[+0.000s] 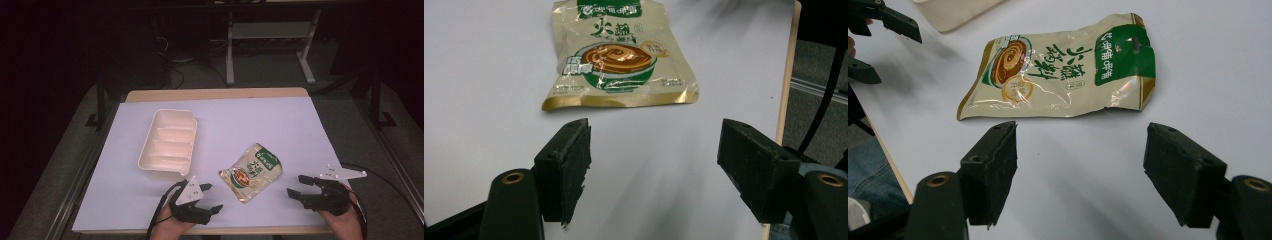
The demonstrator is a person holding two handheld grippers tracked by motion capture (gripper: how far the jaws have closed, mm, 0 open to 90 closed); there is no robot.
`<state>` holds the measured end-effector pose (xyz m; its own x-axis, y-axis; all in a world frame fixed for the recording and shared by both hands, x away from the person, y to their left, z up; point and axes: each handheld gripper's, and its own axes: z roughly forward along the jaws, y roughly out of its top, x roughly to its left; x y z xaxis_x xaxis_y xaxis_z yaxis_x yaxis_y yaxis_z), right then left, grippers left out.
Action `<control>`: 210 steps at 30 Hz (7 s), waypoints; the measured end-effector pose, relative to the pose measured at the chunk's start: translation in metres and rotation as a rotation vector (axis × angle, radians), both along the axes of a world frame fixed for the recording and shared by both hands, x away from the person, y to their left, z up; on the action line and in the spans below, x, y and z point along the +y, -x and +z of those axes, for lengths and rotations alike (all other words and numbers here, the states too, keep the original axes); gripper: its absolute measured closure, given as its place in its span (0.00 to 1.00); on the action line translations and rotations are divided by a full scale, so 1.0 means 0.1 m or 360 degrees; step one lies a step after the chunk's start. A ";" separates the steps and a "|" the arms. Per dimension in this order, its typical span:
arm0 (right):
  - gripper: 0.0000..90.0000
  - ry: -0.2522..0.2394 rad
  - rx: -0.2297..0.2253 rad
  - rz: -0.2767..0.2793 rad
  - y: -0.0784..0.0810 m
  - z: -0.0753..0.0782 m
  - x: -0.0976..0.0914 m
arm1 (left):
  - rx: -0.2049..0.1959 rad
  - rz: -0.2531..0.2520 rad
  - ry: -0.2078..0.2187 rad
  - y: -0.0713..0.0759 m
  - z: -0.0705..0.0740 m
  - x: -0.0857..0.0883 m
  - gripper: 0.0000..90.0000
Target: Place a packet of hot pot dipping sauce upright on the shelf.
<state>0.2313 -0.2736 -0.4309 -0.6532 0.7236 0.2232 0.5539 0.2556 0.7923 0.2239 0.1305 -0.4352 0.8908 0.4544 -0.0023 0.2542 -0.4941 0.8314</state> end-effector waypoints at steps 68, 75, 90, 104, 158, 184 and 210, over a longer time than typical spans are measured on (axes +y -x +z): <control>0.53 0.0055 0.0538 0.0094 -1.35 -0.08 0.38 | 0.0057 0.0073 -0.0295 -0.59 -0.14 -0.58 0.76; 0.61 0.0011 0.0514 0.0132 -1.33 -0.04 0.37 | 0.0063 0.0076 -0.0291 -0.59 -0.14 -0.58 0.76; 0.75 -0.0161 0.0452 0.0317 -1.23 0.09 0.38 | 0.0072 0.0085 -0.0290 -0.59 -0.14 -0.58 0.76; 0.92 0.0008 0.0488 0.0260 -1.28 -0.01 0.61 | 0.0060 0.0085 -0.0277 -0.59 -0.15 -0.59 0.72; 1.00 0.0025 0.0176 0.0478 -1.37 1.27 1.20 | 0.0014 -0.0144 -0.0067 -0.03 -0.04 -0.02 0.44; 1.00 -0.0013 0.0096 0.0631 -1.68 1.69 1.95 | -0.0015 -0.0149 -0.0043 -0.05 -0.05 0.02 0.39; 1.00 -0.0041 0.0114 0.0738 -2.15 1.76 2.63 | 0.0001 -0.0148 -0.0002 -0.07 -0.04 0.07 0.39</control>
<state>0.4465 -0.0105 -0.2551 -0.8886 0.3528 0.2933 0.4393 0.4700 0.7656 0.2311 0.1377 -0.4392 0.9291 0.3698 -0.0023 0.2076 -0.5165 0.8308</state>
